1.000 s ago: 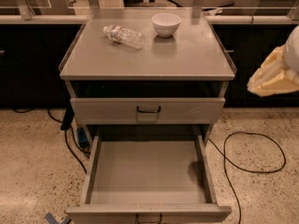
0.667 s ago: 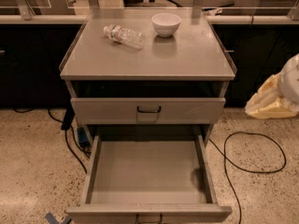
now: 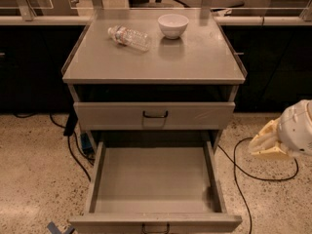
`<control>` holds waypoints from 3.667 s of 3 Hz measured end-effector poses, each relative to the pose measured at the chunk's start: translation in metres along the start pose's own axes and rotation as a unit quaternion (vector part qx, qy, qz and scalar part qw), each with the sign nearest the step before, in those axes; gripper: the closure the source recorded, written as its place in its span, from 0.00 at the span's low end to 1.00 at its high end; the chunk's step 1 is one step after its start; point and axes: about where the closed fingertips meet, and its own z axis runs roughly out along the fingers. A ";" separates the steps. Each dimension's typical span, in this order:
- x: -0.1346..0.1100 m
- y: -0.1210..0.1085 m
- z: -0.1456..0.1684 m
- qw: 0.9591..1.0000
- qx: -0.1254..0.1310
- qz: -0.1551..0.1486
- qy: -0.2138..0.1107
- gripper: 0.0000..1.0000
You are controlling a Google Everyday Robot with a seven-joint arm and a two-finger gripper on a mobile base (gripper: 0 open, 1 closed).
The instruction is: Close middle drawer
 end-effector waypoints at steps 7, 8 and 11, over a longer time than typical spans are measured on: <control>0.088 0.099 0.209 0.994 -0.096 0.043 -0.035 1.00; 0.089 0.102 0.211 0.993 -0.099 0.043 -0.037 1.00; 0.138 0.196 0.303 0.983 -0.144 0.103 -0.056 1.00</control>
Offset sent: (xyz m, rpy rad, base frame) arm -0.0438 0.0179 -0.0982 0.0437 0.1281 0.0032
